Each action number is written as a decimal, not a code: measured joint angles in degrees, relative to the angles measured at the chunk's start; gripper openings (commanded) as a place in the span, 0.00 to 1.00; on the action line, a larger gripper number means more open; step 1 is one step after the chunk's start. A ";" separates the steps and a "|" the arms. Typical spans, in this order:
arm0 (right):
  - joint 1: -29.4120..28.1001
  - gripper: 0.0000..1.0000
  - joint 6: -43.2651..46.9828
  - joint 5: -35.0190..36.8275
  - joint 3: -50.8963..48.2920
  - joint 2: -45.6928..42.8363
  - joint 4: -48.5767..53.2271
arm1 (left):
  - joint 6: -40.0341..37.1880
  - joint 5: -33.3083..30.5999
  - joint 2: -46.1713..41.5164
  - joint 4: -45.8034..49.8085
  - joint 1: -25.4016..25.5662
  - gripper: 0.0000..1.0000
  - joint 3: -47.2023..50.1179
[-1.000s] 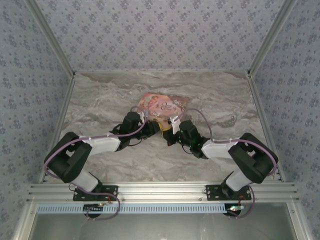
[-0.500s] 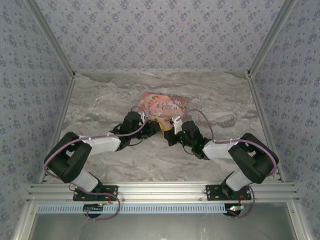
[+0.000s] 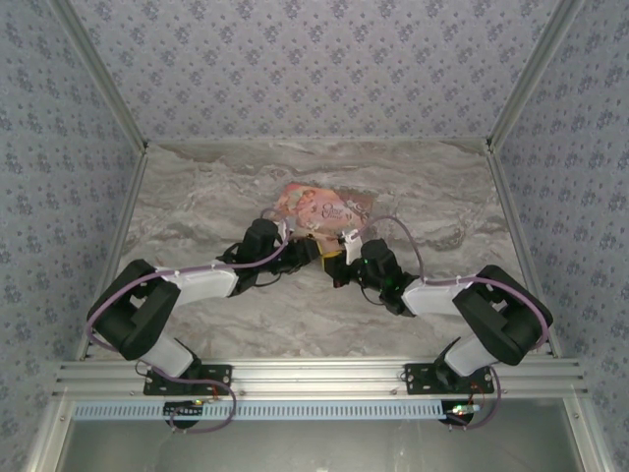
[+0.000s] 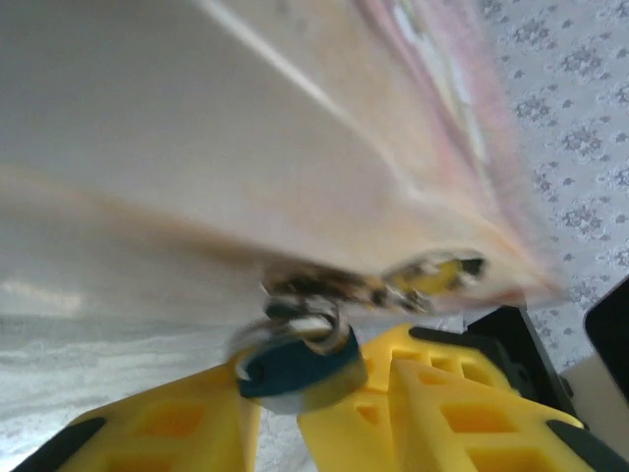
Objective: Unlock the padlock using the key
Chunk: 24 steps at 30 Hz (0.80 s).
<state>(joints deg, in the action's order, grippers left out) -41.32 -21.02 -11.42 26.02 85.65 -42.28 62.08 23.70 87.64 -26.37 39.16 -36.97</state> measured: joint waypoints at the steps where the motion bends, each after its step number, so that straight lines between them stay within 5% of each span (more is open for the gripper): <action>1: 0.09 0.00 -0.72 0.02 0.00 0.00 0.04 | 0.07 0.35 -0.02 0.17 0.02 0.52 0.00; 13: -2.58 0.00 -12.94 0.22 1.22 -1.03 9.03 | 1.55 -0.39 -9.09 1.51 -1.70 0.70 4.09; 24: -8.68 0.00 -26.58 4.46 3.39 -1.36 15.04 | 11.72 -7.04 -18.82 4.39 -3.17 0.54 14.75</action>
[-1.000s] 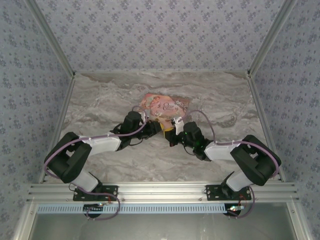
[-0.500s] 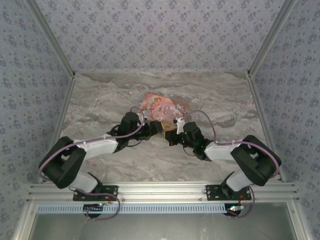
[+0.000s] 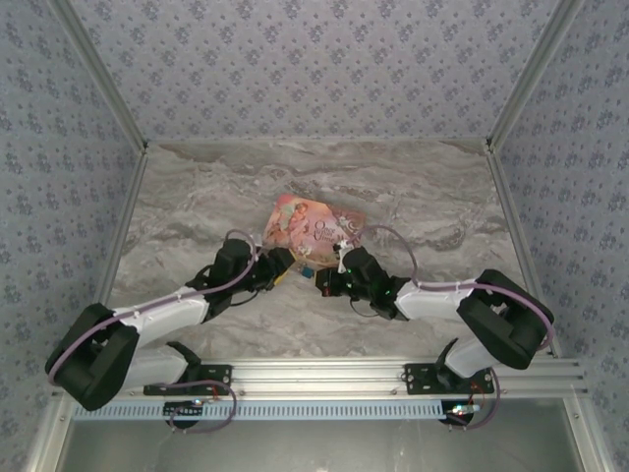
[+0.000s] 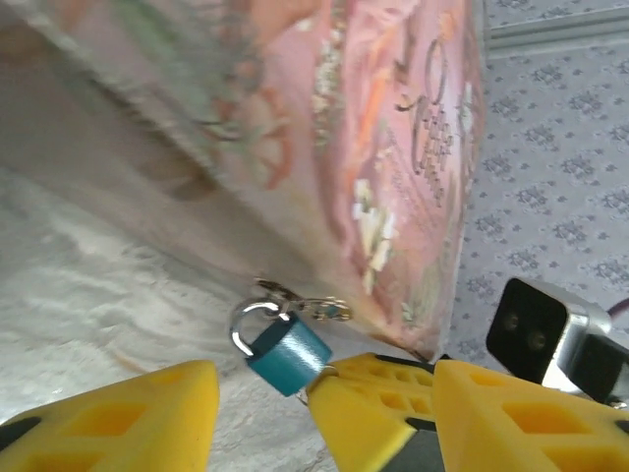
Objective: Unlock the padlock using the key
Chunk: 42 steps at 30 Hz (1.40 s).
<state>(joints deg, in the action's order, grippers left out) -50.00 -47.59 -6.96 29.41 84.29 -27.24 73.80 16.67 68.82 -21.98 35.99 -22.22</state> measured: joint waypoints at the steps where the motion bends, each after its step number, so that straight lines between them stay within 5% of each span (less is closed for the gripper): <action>1: -0.72 0.00 -1.42 0.72 0.00 0.00 0.00 | 1.09 -0.42 -0.66 0.00 0.00 0.53 0.74; 15: -4.07 0.00 -10.93 5.09 -0.07 -1.51 0.31 | 12.26 -4.15 2.14 -4.92 4.37 0.46 3.56; 42: -4.00 0.00 -11.54 5.07 0.44 -2.03 2.25 | 22.99 -4.76 15.87 -19.71 8.57 0.27 1.33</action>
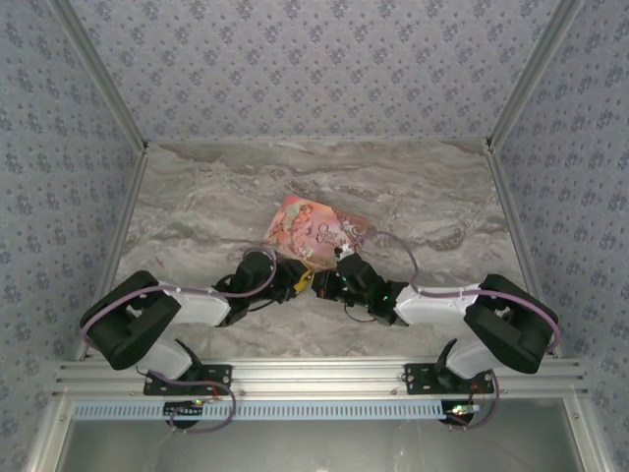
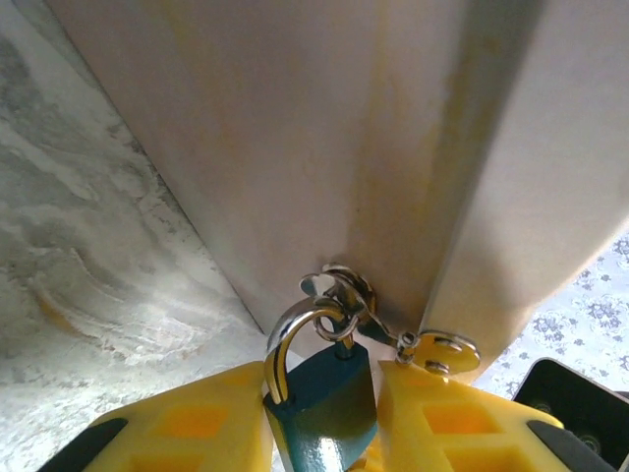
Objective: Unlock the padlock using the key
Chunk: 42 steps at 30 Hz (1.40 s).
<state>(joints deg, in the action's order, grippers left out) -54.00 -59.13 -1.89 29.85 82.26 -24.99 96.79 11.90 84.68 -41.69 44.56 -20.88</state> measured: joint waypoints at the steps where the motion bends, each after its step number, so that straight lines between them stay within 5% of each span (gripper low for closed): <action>1: 0.02 0.00 0.00 0.00 0.00 0.00 0.02 | 0.28 -0.02 0.22 -0.28 0.00 0.26 -0.04; 10: 0.11 0.07 -0.20 0.46 0.00 -0.48 0.35 | 0.81 -1.03 0.50 -0.81 0.22 0.11 -0.09; 16: 0.37 0.36 2.73 0.68 0.20 -5.84 4.76 | 0.20 -1.25 -0.04 0.39 0.52 0.00 -1.03; 22: 2.03 0.47 10.95 2.40 1.29 -12.74 13.18 | -0.85 -1.27 -0.39 1.99 0.52 0.00 -1.62; 31: 0.31 0.52 36.61 8.72 2.93 -20.81 21.64 | -1.36 -1.25 -0.72 3.76 0.52 0.00 -2.25; 42: -11.74 0.55 78.47 23.67 3.80 -16.35 18.62 | -0.09 -1.22 -2.95 10.32 0.46 0.00 -4.22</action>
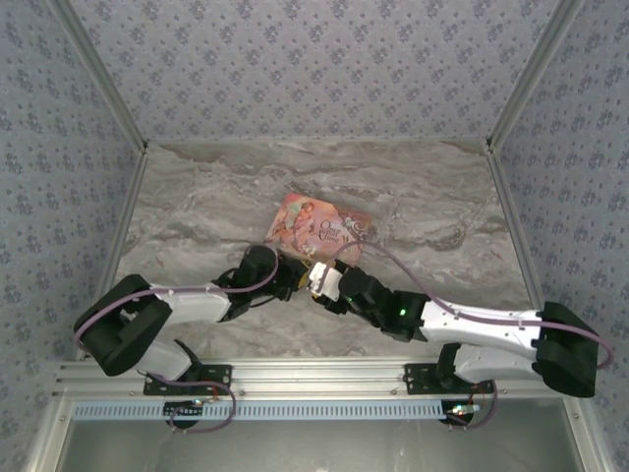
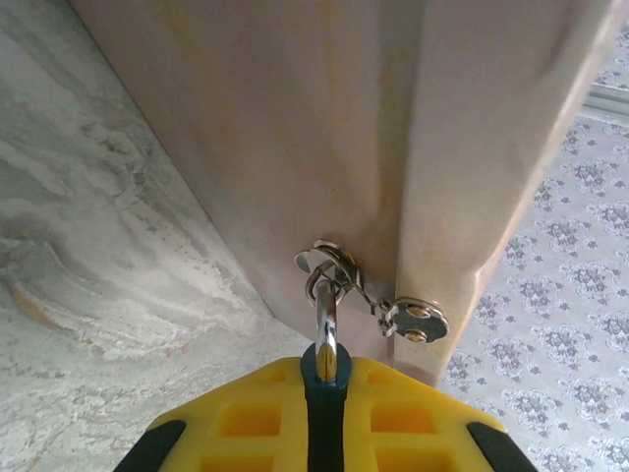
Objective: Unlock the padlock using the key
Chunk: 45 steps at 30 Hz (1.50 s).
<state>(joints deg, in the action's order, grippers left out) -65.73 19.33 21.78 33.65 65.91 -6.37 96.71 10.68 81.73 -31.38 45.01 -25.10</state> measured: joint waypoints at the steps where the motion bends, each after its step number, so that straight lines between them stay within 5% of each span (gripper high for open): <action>1: -0.04 0.55 1.90 0.94 -0.20 1.05 -0.50 | 0.22 0.02 -0.04 0.24 0.00 0.00 -0.11; 9: -2.38 0.52 11.52 7.80 -2.73 11.23 -9.42 | 1.53 0.66 -0.11 2.19 -0.39 0.00 -1.22; 23: -2.43 0.38 13.55 10.01 -3.17 18.64 -20.31 | 1.55 1.51 -0.11 2.78 -0.52 0.00 -1.44; 34: -1.25 0.16 12.83 9.94 -3.17 20.52 -23.50 | 1.57 1.75 -0.11 2.75 -0.66 0.00 -1.44; 45: -0.92 0.19 11.50 9.31 -3.17 21.35 -24.37 | 1.97 1.73 0.07 2.45 -0.94 0.00 -1.49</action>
<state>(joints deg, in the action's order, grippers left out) -66.65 30.83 31.09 30.48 87.26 -30.74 98.67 12.40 81.80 -28.93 44.07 -26.59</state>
